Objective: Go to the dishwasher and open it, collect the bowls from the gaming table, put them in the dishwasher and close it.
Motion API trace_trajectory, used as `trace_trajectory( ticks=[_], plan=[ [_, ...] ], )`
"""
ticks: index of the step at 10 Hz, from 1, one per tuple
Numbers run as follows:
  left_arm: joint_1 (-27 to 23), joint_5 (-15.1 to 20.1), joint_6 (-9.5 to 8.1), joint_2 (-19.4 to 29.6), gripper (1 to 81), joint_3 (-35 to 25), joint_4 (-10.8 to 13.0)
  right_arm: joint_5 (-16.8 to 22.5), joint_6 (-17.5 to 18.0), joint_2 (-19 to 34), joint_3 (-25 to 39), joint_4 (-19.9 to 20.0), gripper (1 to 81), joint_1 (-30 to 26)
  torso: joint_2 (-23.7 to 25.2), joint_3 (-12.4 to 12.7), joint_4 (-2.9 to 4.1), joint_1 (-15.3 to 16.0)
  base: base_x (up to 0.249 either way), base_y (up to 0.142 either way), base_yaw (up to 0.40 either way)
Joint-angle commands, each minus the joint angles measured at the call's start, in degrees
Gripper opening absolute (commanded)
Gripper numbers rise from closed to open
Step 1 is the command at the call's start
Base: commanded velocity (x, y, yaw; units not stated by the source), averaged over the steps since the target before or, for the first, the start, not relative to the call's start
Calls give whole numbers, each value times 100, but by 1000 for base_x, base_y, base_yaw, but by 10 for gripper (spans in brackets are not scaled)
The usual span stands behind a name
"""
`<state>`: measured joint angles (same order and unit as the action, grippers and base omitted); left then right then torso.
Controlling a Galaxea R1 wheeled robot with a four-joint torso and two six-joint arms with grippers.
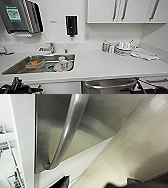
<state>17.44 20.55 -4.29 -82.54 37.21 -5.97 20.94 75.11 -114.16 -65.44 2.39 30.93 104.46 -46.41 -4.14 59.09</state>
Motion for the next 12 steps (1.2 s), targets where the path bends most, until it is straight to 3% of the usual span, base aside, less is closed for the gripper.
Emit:
trace_trajectory(
  ticks=[1, 3, 5, 6, 11, 12],
  plan=[
    [-501, 19, 25, 79, 811, -47, -9, 191, 101, 31, 15, -46, 811, -829, 0, 0, 0, 0, 0, 0, 0],
    [-509, 19, 25, 18, 811, -11, -9, 138, 707, -39, -187, -54, 811, -785, 0, -2, 0, 2, 0, 0, 0],
    [-509, 28, 33, -52, 811, -3, -9, 130, 1565, -92, -363, -54, 811, -837, 0, -5, 0, 2, 0, 0, 0],
    [-509, 28, 34, -61, 811, -3, -9, 86, 1761, -161, -398, -54, 811, -916, 0, -5, 0, 2, 0, 0, 0],
    [-509, 45, 34, -70, 811, 50, 0, 128, 1859, -847, -775, -195, 811, -1189, 0, -7, 0, 2, 0, 0, 0],
    [-501, 45, 34, -70, 811, 50, 0, 198, 1859, -935, -889, -394, 811, -1197, 0, -7, 0, 4, 0, 0, 0]
  ],
)
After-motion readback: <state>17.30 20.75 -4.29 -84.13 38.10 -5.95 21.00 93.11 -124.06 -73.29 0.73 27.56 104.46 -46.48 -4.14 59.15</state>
